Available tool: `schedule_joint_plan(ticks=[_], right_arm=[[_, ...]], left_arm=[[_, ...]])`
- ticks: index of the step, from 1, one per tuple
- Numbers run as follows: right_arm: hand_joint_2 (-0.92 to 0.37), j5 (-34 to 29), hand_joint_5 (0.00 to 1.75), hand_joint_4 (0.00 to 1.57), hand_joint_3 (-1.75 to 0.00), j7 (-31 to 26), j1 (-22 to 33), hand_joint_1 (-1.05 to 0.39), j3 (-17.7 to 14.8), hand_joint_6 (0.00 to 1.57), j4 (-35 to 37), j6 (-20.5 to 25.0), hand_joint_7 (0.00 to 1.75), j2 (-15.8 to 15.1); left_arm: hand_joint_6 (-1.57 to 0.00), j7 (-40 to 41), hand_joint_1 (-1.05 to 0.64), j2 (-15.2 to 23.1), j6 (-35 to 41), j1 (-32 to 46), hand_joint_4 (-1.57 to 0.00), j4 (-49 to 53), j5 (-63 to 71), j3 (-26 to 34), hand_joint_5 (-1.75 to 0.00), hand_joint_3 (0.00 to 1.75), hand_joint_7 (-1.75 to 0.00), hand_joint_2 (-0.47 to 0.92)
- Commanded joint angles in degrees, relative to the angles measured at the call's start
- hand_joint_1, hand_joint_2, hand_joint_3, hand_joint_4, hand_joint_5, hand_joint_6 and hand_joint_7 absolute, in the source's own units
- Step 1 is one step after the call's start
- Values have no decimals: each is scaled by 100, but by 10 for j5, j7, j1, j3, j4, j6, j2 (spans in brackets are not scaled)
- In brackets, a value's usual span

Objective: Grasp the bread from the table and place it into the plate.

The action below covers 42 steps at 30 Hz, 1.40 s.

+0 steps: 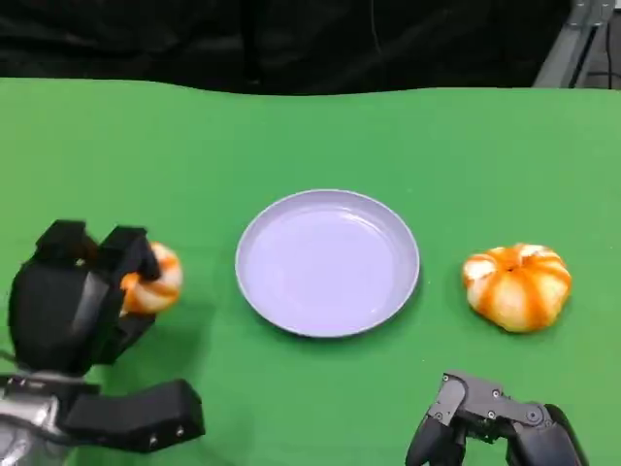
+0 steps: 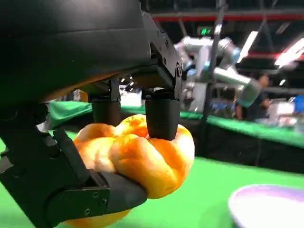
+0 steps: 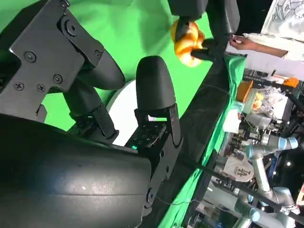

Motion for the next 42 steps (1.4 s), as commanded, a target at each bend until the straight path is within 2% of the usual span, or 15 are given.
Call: schedule_joint_plan(ticks=[1,8,18,23,27,29,31,32,36,37,38,39,40,41,42], right_arm=[[-19,4,175,89,-162,-3,4,-1,0,82,-7,4,144,1],[-19,0,175,89,-163,-5,3,-1,3,83,-4,0,145,4],[-18,-15,175,91,-163,-15,8,-3,17,83,-6,1,145,11],[-18,-16,175,89,-162,-18,9,-3,20,82,-8,3,145,12],[-18,-24,175,88,-162,-21,9,-3,20,82,-9,3,145,13],[-18,-21,175,88,-161,-20,12,-3,23,82,-10,2,145,14],[-18,-20,175,88,-161,-20,14,-3,24,82,-13,1,145,14],[-18,-21,175,88,-161,-20,15,-3,24,82,-13,1,145,14],[-19,-21,175,88,-161,-19,16,-3,24,82,-14,1,144,15],[-19,-22,175,88,-161,-19,17,-3,23,82,-15,1,144,13],[-19,-22,175,88,-161,-19,18,-4,22,82,-16,1,144,13],[-19,-23,175,88,-161,-19,18,-4,22,82,-17,1,144,12],[-19,-23,175,88,-161,-18,19,-4,22,82,-18,3,144,12],[-19,-23,175,88,-161,-18,19,-4,21,82,-19,5,144,12],[-19,-21,175,88,-160,-17,18,-4,20,82,-19,6,144,12]], left_arm=[[-88,-17,-12,3,-18,-20,-107,-45,-1,-2,-175,157,-172,12],[-86,-72,-14,-22,-15,-42,-105,-86,-8,-1,-175,160,-171,11],[-85,-116,-12,-101,-39,-133,-105,-24,-17,-29,-175,159,-175,10],[-84,-160,-10,-126,-52,-165,-105,11,-28,-41,-175,163,-175,10],[-82,-197,-10,-139,-51,-183,-102,27,-31,-49,-175,156,-175,12],[-83,-267,-12,-157,-20,-193,-96,31,-50,-47,-175,143,-160,18],[-86,-329,-19,-168,13,-199,-82,24,-63,-46,-165,103,-112,38],[-87,-342,-20,-170,22,-199,-80,18,-65,-45,-162,94,-101,43],[-89,-360,-21,-170,35,-194,-78,2,-67,-42,-159,83,-90,49],[-89,-406,-21,-172,70,-197,-78,-6,-60,-52,-159,83,-89,49],[-51,-441,-34,-173,97,-200,-33,-14,-54,-59,-116,47,-56,70],[-40,-467,-38,-174,118,-200,-19,-22,-50,-64,-99,27,-41,81],[-34,-491,-40,-174,146,-199,-12,-32,-39,-73,-89,17,-33,86],[-23,-503,-49,-174,162,-197,-5,-40,-33,-78,-67,12,-25,90],[-20,-516,-52,-173,182,-196,-2,-47,-24,-85,-59,11,-22,91]])
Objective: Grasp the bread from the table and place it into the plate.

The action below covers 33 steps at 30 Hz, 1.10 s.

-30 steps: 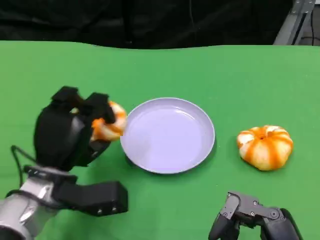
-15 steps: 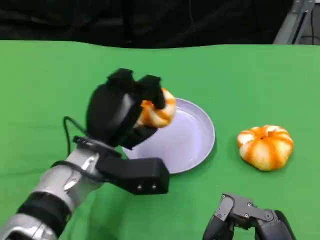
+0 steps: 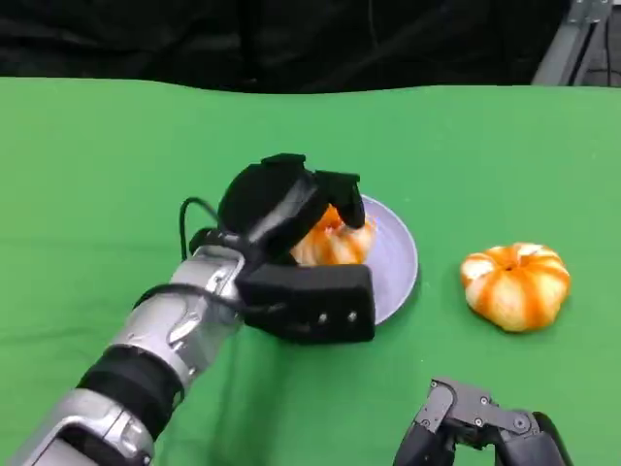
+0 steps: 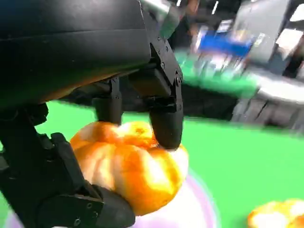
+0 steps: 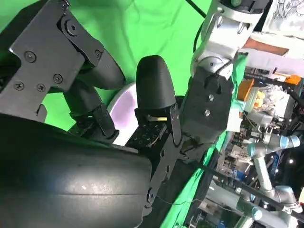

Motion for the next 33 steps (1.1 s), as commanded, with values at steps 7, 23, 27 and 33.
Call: schedule_joint_plan(ticks=[7,23,27,33], right_arm=[[-18,5,175,90,-162,-1,0,-3,-1,84,-10,5,144,-3],[-16,9,175,91,-164,0,-2,-4,-1,84,-8,5,144,-3],[-17,11,175,90,-164,1,-2,-4,-1,84,-8,5,144,-3],[-17,8,175,90,-164,0,-3,-3,-3,84,-6,3,145,-4]], left_arm=[[-1,-112,-72,11,136,3,0,-51,42,-46,-2,26,-13,92],[-1,-226,-84,62,169,80,0,-211,-45,13,0,38,-2,92],[-3,-281,-84,89,187,133,-1,-314,-100,58,-1,36,-3,92],[-17,-280,-71,97,178,211,-18,-416,-186,134,-11,30,-10,92]])
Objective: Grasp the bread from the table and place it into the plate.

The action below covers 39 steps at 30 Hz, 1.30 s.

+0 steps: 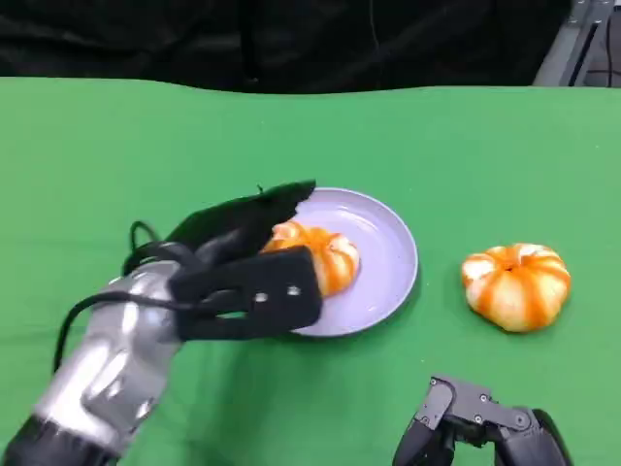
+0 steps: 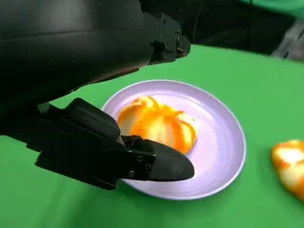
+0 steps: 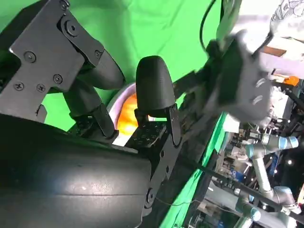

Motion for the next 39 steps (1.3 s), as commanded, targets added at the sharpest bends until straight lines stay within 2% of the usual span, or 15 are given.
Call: schedule_joint_plan(ticks=[1,2,4,6,7,9,14,16,18,20,23,26,28,35,39], right_arm=[[-17,6,175,90,-164,-2,1,-3,-2,84,-4,-3,145,-4],[-17,7,175,90,-164,-1,1,-3,-3,84,-4,-2,145,-4],[-17,10,175,90,-164,1,2,-4,-3,84,-5,0,145,-4],[-17,12,175,90,-164,2,2,-3,-4,84,-5,0,145,-5],[-17,12,175,90,-165,2,2,-3,-4,84,-5,-1,145,-5],[-17,14,175,90,-164,3,2,-3,-4,83,-6,-2,145,-6],[-17,20,175,90,-164,5,5,-3,-7,83,-8,-4,145,-8],[-17,21,175,89,-163,5,6,-2,-9,83,-8,-8,145,-11],[-17,22,175,89,-163,4,8,-3,-10,83,-7,-11,145,-13],[-17,22,175,88,-163,4,12,-3,-12,83,-9,-15,145,-17],[-17,25,175,87,-163,4,15,-4,-18,84,-9,-22,144,-22],[-16,33,175,86,-163,7,14,-1,-25,84,-3,-31,142,-27],[-16,38,174,85,-164,7,10,0,-28,85,4,-36,142,-27],[-13,43,170,85,-165,4,-9,-3,-44,86,32,-55,140,-26],[-12,50,169,86,-166,8,-15,-4,-49,87,35,-53,139,-25]], left_arm=[[-17,-4,-71,10,0,27,-19,-41,-32,29,-12,30,-10,92],[-17,13,-70,3,-25,58,-19,-61,-63,56,-12,29,-10,92],[-39,47,-54,-15,-82,127,-30,-103,-125,108,-67,25,-22,92],[-51,61,-48,-26,-116,168,-38,-127,-161,134,-97,25,-33,92],[-46,64,-48,-30,-135,188,-38,-136,-179,144,-109,27,-51,92],[-45,67,-41,-35,-172,222,-47,-149,-207,160,-114,28,-75,92],[-56,92,-32,-54,-228,300,-63,-192,-237,187,-123,40,-94,86],[-58,101,-15,-68,-254,344,-71,-211,-256,197,-132,98,-112,58],[-62,100,-7,-76,-280,372,-74,-213,-275,203,-141,131,-120,42],[-66,98,-3,-83,-303,389,-76,-209,-286,203,-148,145,-125,35],[-72,98,-1,-91,-317,403,-79,-208,-290,200,-156,152,-130,33],[-79,97,-2,-99,-330,416,-86,-205,-292,195,-167,147,-146,37],[-82,103,-1,-102,-342,417,-89,-194,-276,195,-172,153,-156,34],[-83,110,-3,-114,-347,410,-96,-166,-256,183,-175,172,-169,22],[-84,117,-2,-118,-348,401,-97,-153,-243,180,-175,174,-171,21]])
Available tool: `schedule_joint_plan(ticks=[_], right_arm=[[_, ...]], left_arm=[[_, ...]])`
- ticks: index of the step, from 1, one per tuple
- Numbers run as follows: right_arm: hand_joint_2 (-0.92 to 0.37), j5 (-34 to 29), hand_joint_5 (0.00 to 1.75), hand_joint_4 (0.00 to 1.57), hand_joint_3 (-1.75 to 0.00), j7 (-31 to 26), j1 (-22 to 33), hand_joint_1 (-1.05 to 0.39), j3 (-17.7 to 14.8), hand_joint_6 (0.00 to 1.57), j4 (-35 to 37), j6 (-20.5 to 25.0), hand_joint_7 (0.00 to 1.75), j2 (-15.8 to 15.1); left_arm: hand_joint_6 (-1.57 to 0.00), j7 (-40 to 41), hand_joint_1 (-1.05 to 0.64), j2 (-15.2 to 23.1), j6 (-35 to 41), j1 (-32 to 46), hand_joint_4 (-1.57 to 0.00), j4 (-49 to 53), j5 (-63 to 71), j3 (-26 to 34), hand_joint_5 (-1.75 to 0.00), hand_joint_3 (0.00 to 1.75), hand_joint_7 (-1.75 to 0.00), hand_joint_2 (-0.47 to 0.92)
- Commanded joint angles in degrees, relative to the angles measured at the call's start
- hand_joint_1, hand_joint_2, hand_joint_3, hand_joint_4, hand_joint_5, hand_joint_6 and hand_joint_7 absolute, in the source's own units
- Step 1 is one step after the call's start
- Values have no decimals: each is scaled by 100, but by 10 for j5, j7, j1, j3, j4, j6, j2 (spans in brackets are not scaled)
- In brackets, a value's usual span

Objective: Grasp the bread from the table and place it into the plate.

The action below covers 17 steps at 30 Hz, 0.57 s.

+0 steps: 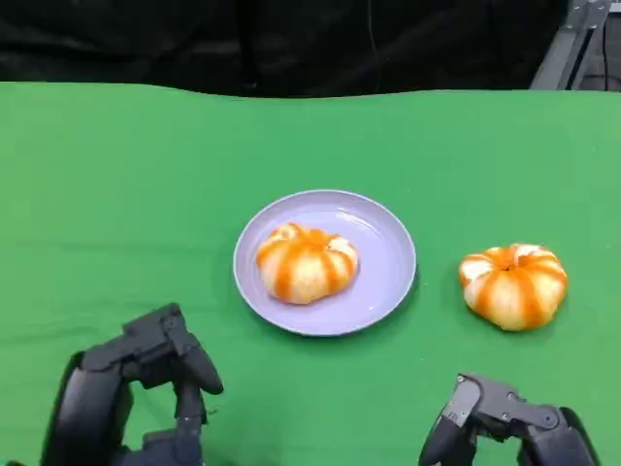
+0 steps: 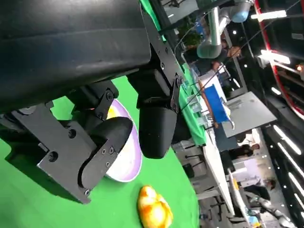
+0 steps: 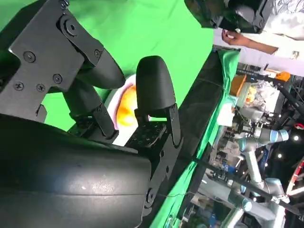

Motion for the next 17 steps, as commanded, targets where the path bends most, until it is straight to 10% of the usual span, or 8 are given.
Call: schedule_joint_plan(ticks=[1,17], right_arm=[[-12,10,170,86,-167,3,-6,-3,-6,87,5,-5,139,-3],[-11,15,171,85,-169,-1,-14,-3,-10,87,16,-14,138,3]], left_arm=[[-84,11,-2,0,-3,-11,-97,18,7,-2,-175,175,-171,20],[-83,12,-2,-5,21,-9,-97,15,2,-14,-175,175,-170,19]])
